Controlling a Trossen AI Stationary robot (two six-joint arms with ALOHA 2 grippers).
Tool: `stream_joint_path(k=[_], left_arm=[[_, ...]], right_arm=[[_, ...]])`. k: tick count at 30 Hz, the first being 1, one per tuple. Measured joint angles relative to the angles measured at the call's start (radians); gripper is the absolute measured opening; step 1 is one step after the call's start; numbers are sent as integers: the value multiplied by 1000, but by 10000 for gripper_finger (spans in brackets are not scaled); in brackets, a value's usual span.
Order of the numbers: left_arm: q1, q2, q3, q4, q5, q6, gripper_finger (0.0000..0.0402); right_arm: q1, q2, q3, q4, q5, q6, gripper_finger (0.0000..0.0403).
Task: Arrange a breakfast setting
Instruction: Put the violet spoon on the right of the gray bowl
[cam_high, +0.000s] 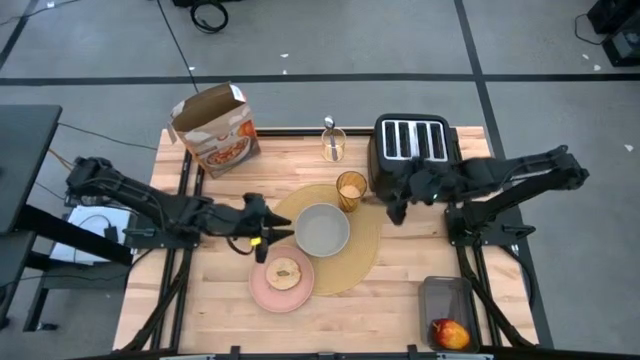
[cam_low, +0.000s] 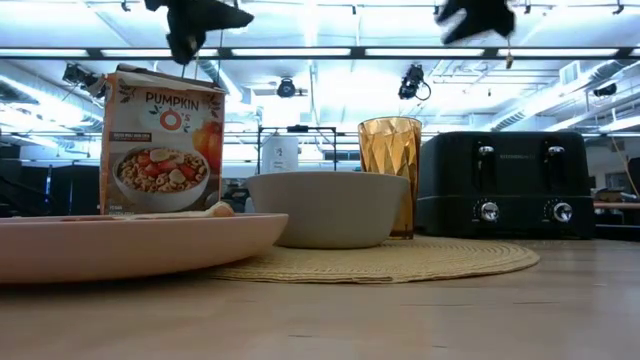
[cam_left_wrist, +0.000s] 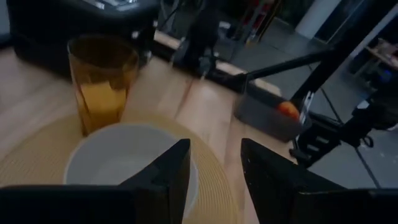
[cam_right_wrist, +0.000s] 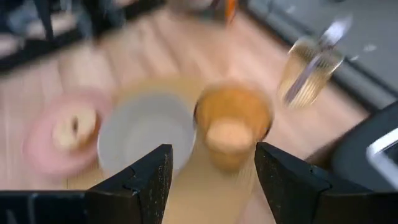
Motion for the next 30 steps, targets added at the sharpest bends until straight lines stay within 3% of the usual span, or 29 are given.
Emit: stream_joint_path(k=[4, 8, 14, 19, 24, 30], left_arm=[[62, -27, -24, 29, 42, 7, 149], [111, -43, -23, 73, 139, 7, 149], [140, -144, -26, 7, 239, 39, 162], [109, -238, -23, -115, 273, 34, 169], [85, -290, -24, -221, 273, 7, 166], [76, -299, -25, -247, 272, -53, 165]], right_arm=[[-113, 116, 153, 15, 75, 2, 233], [-279, 275, 270, 46, 32, 22, 242], [-509, 507, 384, 237, -243, -38, 308], [-657, 665, 498, 221, -422, -203, 370], [-773, 793, 614, 197, -625, -443, 365], [-906, 879, 670, 190, -811, -620, 349]])
